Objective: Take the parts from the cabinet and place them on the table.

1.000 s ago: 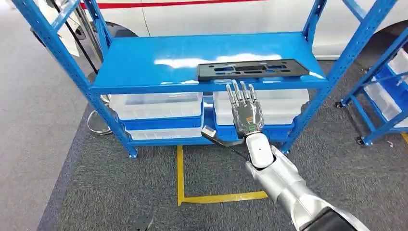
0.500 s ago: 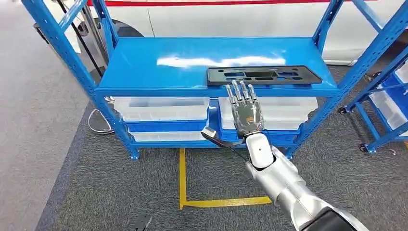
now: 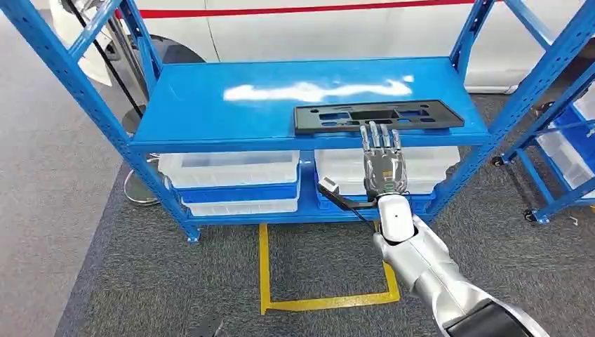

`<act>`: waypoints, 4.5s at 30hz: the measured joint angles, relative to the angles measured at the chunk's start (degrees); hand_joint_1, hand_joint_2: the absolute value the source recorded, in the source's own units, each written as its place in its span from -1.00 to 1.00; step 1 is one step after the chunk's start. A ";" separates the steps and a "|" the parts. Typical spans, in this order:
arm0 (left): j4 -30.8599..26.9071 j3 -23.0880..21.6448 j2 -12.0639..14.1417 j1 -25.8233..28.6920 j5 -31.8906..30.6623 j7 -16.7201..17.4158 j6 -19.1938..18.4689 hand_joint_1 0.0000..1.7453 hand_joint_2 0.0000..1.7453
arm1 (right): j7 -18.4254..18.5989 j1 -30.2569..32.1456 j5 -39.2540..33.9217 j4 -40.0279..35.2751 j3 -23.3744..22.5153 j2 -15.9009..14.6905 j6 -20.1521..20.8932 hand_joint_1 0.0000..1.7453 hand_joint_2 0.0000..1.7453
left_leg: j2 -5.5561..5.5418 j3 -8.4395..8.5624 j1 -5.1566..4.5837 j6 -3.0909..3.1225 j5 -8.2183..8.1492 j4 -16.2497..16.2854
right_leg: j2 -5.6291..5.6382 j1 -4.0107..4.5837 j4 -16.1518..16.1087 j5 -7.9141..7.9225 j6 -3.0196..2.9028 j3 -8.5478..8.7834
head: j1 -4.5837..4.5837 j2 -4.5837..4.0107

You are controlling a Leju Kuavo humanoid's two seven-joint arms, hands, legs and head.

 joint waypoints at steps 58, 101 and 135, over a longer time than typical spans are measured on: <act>0.11 0.11 0.44 0.70 -0.63 -0.17 -0.37 -1.00 -1.00 | 1.95 -0.46 -0.59 7.17 -5.97 -0.11 3.41 -1.00 1.00 | -0.06 -4.60 0.06 0.33 -5.19 10.79 | -0.27 0.40 -0.07 1.22 -1.35 -1.27 | -0.33 0.00; 0.17 1.51 0.61 0.48 -0.48 -3.63 -2.40 -1.00 1.00 | -0.24 1.47 -0.96 8.06 -8.15 -0.55 4.79 1.00 1.00 | 0.09 0.64 -0.50 1.89 -1.09 -1.34 | 0.74 0.62 -0.41 2.29 0.04 -2.19 | -0.04 0.00; 0.17 2.60 0.07 -0.81 -1.70 -6.71 3.39 -1.00 1.00 | -0.72 0.82 0.07 8.02 -8.96 -1.79 3.30 1.00 1.00 | -0.21 0.47 -0.58 2.24 -0.94 -1.40 | 0.33 0.57 -0.45 2.21 0.73 -2.22 | -0.04 0.00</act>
